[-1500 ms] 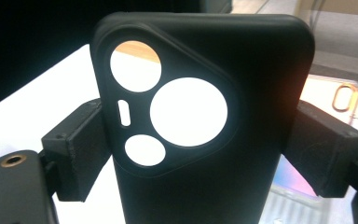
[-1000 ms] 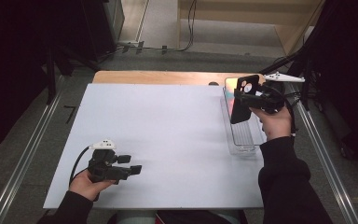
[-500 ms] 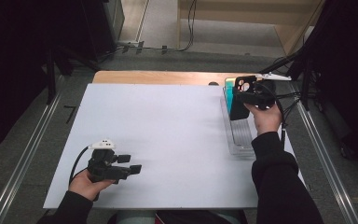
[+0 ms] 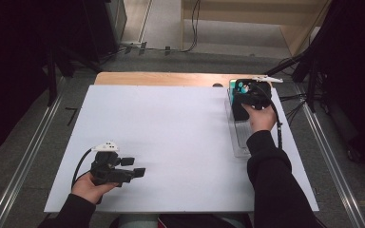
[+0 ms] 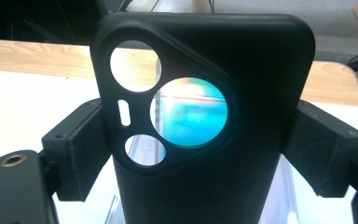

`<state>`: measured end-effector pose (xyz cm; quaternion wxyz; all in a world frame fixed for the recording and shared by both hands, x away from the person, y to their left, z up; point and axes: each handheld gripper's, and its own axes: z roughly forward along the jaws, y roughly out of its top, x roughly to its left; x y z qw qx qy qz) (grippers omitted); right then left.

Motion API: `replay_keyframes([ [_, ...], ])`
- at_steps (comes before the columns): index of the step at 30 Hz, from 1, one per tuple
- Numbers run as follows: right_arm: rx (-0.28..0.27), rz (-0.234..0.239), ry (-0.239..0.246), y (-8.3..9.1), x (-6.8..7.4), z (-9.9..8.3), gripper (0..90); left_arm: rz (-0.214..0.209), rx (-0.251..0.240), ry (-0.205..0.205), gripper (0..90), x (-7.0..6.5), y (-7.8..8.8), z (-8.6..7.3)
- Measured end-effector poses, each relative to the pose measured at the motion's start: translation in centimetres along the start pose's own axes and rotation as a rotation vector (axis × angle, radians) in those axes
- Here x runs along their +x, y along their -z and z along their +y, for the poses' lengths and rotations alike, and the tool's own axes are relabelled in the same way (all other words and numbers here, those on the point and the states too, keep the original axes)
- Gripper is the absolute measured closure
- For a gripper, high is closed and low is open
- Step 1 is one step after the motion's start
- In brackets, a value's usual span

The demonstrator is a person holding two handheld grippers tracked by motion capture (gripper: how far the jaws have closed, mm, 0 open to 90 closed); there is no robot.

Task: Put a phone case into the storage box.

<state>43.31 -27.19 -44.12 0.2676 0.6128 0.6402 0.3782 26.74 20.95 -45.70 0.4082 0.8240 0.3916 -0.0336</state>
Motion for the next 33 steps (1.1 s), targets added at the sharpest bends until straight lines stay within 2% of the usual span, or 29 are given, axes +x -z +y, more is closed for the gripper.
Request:
replay_keyframes([
  [6, 0.004, -0.017, 0.017, -1.2, 0.3, 0.4, 12.5, 0.001, -0.003, 0.003, 28.7, 0.0, 0.1, 0.0],
  [10, 0.004, -0.019, -0.003, -1.7, 0.2, 0.8, 12.6, 0.001, -0.001, 0.002, 28.7, 0.1, 0.1, 0.0],
  [16, 0.004, -0.036, -0.002, -2.5, 0.3, 1.3, 12.6, 0.001, -0.001, 0.004, 28.7, 0.1, 0.1, 0.0],
  [22, -0.028, -0.050, 0.005, -3.1, 0.3, 1.5, 12.6, 0.003, -0.005, 0.006, 28.7, 0.2, 0.1, -0.1],
  [30, 0.003, -0.038, -0.016, -4.1, 0.0, 1.6, 11.8, -0.002, -0.008, 0.008, 28.7, 0.2, 0.1, 0.0],
  [33, 0.007, -0.052, -0.012, -4.3, 0.1, 1.6, 11.3, -0.002, -0.009, 0.010, 28.7, 0.2, 0.1, 0.0],
])
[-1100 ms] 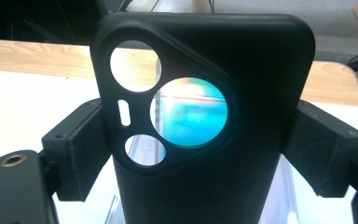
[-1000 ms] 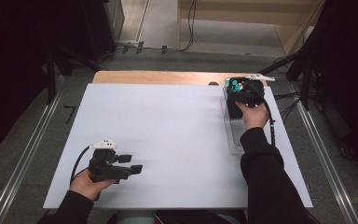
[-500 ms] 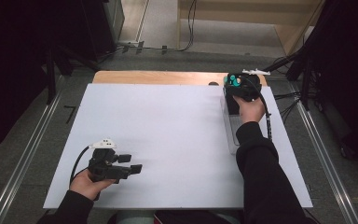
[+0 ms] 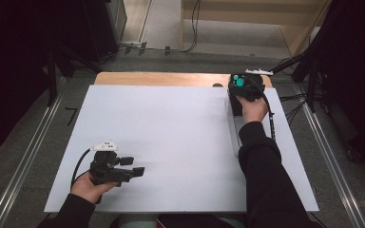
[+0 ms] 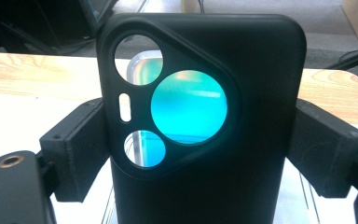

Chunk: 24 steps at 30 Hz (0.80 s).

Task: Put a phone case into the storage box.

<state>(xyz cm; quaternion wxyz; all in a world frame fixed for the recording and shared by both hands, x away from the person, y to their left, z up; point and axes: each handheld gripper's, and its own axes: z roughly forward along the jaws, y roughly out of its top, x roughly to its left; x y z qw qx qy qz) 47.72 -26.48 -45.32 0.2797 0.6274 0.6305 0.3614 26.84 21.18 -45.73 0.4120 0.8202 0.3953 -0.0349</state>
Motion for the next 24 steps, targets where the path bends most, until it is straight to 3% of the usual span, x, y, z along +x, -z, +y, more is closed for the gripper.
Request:
replay_keyframes([
  [7, 0.005, -0.027, -0.030, -0.7, 0.2, -0.2, 10.5, 0.001, 0.001, -0.004, 28.8, 0.0, 0.0, 0.0],
  [14, 0.005, -0.004, -0.028, -1.0, 0.0, -0.4, 5.0, 0.001, -0.002, 0.004, 28.8, 0.1, 0.1, 0.0],
  [15, 0.003, -0.006, -0.024, -0.9, 0.0, -0.3, 0.1, 0.001, -0.003, 0.004, 28.8, 0.1, 0.1, 0.1],
  [24, -0.015, -0.010, -0.034, 1.2, -0.1, 0.5, 0.1, 0.003, -0.003, 0.012, 28.7, 0.1, 0.0, 0.1],
])
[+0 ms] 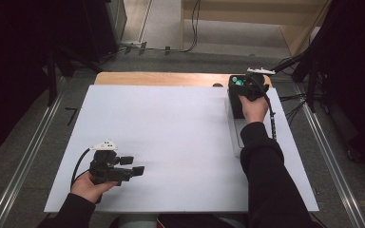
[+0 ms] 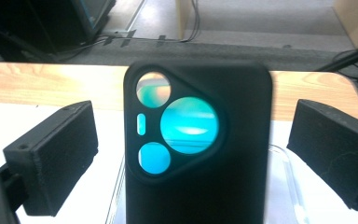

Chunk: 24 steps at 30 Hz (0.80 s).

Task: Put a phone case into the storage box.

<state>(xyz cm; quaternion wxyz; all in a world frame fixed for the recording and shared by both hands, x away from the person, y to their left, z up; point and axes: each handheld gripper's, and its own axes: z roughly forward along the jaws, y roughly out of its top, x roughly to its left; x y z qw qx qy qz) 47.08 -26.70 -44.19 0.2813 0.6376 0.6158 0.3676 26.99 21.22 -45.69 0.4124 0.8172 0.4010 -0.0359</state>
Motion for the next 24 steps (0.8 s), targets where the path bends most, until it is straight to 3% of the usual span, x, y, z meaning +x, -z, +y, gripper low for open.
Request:
replay_keyframes([
  [2, 0.010, 0.033, -0.003, 0.9, 0.1, 0.2, 0.2, -0.004, -0.001, 0.010, 28.7, 0.0, 0.0, 0.0],
  [8, 0.030, 0.109, 0.050, 3.1, 0.9, 0.8, 0.8, -0.001, -0.001, 0.006, 28.7, 0.0, 0.0, 0.1],
  [10, 0.039, 0.135, 0.062, 3.7, 1.3, 0.8, 6.1, 0.001, -0.002, 0.004, 28.7, 0.0, 0.0, 0.2],
  [15, 0.055, 0.204, 0.085, 4.9, 2.2, 0.5, 6.4, 0.002, -0.002, 0.006, 28.7, 0.2, 0.0, 0.3],
  [18, 0.068, 0.236, 0.106, 5.6, 2.8, 0.2, 14.5, 0.002, -0.005, 0.008, 28.7, 0.3, 0.0, 0.3],
  [22, 0.104, 0.318, 0.110, 6.2, 3.4, -0.3, 14.8, 0.001, -0.010, 0.009, 28.7, 0.3, 0.0, 0.4],
  [24, 0.117, 0.340, 0.109, 6.5, 3.7, -0.5, 19.2, 0.000, -0.009, 0.008, 28.7, 0.3, 0.0, 0.4],
])
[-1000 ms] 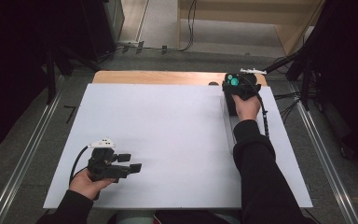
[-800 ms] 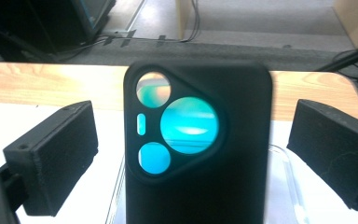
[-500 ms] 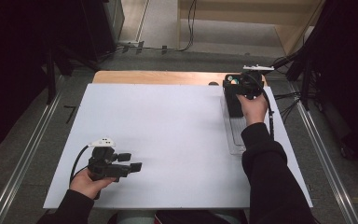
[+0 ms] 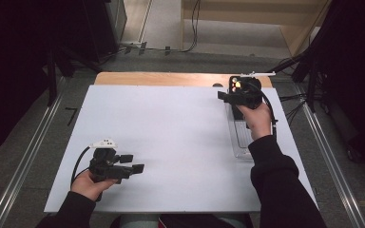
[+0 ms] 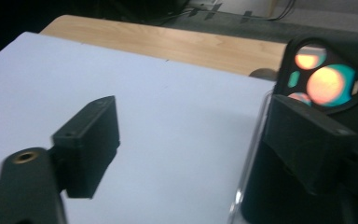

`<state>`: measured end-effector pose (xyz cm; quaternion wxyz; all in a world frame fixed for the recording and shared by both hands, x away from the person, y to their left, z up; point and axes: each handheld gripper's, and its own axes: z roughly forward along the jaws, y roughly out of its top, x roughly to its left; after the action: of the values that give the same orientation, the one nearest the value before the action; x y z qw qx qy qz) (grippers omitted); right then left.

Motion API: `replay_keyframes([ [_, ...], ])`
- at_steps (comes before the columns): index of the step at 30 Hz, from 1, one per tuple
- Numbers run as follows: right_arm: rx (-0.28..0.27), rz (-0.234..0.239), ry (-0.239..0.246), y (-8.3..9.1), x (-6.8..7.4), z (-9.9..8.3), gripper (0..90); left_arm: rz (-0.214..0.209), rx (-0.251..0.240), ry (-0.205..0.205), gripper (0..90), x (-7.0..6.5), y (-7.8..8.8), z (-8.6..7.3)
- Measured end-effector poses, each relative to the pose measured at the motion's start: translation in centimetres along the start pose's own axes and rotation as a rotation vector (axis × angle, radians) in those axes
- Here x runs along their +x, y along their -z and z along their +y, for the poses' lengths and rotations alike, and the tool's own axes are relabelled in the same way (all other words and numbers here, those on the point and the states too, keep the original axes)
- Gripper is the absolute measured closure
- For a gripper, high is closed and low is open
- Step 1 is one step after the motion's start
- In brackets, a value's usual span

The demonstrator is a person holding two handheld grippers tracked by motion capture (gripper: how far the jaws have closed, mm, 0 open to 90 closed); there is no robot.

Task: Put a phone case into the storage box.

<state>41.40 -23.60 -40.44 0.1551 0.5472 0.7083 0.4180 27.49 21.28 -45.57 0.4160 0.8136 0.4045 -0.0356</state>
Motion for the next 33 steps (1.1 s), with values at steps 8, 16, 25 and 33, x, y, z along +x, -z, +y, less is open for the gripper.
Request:
replay_keyframes([
  [8, 0.031, 0.077, 0.036, 0.4, 1.5, -0.9, 22.9, -0.003, 0.003, -0.007, 28.7, 0.1, -0.1, 0.2],
  [16, 0.039, 0.121, 0.088, 0.3, 2.7, -1.7, 23.1, -0.011, 0.001, -0.014, 28.7, 0.1, -0.1, 0.3],
  [25, 0.054, 0.141, 0.138, -0.1, 3.7, -2.9, 24.1, -0.017, -0.003, -0.020, 28.7, 0.1, 0.0, 0.4],
  [33, 0.068, 0.204, 0.152, 0.3, 4.3, -3.6, 24.1, -0.015, -0.006, -0.023, 28.7, 0.1, 0.1, 0.3],
])
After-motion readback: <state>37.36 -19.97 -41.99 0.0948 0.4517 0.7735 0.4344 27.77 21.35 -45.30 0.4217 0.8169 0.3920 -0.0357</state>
